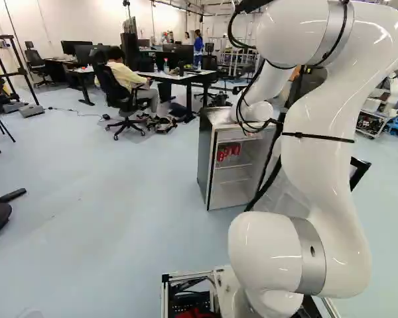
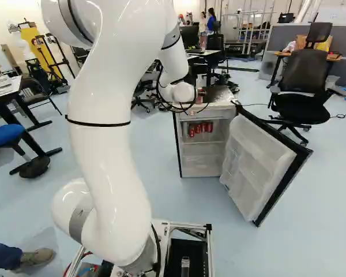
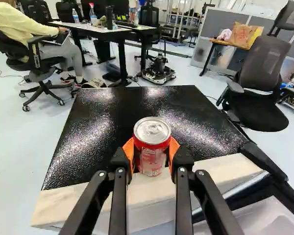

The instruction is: Grab a drink from the fridge

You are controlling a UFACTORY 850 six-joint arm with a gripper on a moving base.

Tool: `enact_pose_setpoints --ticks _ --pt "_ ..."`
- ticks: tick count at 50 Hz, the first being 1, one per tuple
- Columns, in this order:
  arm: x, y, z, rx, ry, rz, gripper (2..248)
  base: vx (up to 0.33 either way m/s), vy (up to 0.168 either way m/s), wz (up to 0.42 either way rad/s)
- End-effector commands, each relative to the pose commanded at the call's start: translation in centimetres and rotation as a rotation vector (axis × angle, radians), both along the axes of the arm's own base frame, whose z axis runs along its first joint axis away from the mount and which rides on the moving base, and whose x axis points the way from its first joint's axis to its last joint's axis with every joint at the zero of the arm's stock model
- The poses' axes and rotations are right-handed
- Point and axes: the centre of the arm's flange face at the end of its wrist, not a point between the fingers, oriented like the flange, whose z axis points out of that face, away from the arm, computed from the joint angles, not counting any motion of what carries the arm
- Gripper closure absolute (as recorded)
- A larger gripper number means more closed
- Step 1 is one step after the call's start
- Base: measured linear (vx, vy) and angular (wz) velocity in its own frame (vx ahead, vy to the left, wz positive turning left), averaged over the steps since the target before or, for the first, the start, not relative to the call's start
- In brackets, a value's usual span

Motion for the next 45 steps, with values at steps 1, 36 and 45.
enact_pose_setpoints --ticks 1,36,45 --pt "0.0 0.0 0.0 0.0 0.0 0.0 159 0.0 0.0 0.0" --pt "-1.9 0.1 0.2 0.003 0.011 -0.008 3 0.0 0.0 0.0" --pt "-3.7 0.2 0.4 0.006 0.019 -0.016 3 0.0 0.0 0.0"
